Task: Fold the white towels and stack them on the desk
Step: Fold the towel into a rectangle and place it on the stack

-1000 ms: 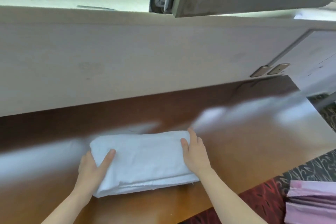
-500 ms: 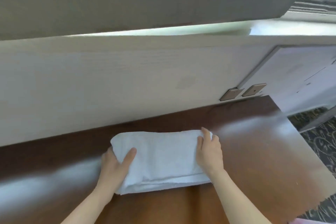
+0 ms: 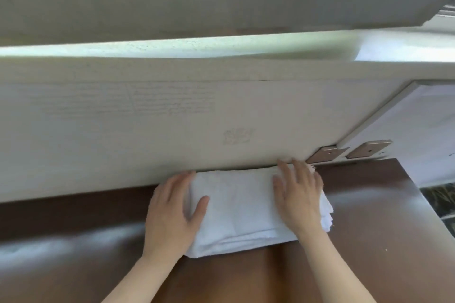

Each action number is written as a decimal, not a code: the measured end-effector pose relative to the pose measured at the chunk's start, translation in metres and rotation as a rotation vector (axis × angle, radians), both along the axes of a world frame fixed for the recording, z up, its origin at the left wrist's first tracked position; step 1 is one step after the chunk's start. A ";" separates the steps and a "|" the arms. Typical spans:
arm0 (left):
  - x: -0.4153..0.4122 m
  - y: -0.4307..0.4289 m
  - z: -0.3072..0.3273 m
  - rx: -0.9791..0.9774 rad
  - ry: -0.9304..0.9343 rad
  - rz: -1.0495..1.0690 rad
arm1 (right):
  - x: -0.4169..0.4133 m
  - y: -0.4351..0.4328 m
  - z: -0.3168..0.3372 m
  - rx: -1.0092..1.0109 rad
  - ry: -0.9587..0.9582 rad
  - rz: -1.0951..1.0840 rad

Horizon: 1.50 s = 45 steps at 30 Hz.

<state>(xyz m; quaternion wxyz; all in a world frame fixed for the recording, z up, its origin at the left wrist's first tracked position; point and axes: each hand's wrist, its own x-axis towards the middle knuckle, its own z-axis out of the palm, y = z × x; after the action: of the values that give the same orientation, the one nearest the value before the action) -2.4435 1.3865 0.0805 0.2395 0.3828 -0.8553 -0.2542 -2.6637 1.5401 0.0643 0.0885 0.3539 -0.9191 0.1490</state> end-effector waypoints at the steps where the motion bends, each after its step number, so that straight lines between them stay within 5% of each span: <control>1: -0.011 0.001 0.003 -0.114 -0.031 -0.078 | 0.010 -0.004 0.000 0.057 -0.049 0.091; 7: -0.038 0.002 -0.020 -0.276 -0.439 -0.350 | 0.019 -0.004 -0.015 0.208 -0.151 0.185; 15: -0.015 -0.013 -0.029 -0.337 -0.510 -0.461 | -0.010 0.028 -0.018 0.246 -0.164 0.077; 26: 0.034 -0.017 0.005 -0.224 -0.716 -0.325 | 0.009 0.027 0.024 0.198 -0.234 -0.121; 35: 0.219 -0.018 0.091 -0.233 -0.771 -0.119 | 0.216 -0.061 0.111 0.086 -0.207 0.376; 41: 0.446 0.025 0.125 -0.245 -0.830 0.025 | 0.445 -0.095 0.152 0.086 -0.170 0.755; 45: 0.611 0.063 0.144 -0.132 -0.769 0.348 | 0.609 -0.112 0.171 0.058 -0.109 0.995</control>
<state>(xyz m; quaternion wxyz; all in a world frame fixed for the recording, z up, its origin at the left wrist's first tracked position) -1.8326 1.4491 0.2248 -0.0336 0.5721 -0.8195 0.0065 -2.0549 1.4278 0.2349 -0.0515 0.7432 -0.6461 0.1658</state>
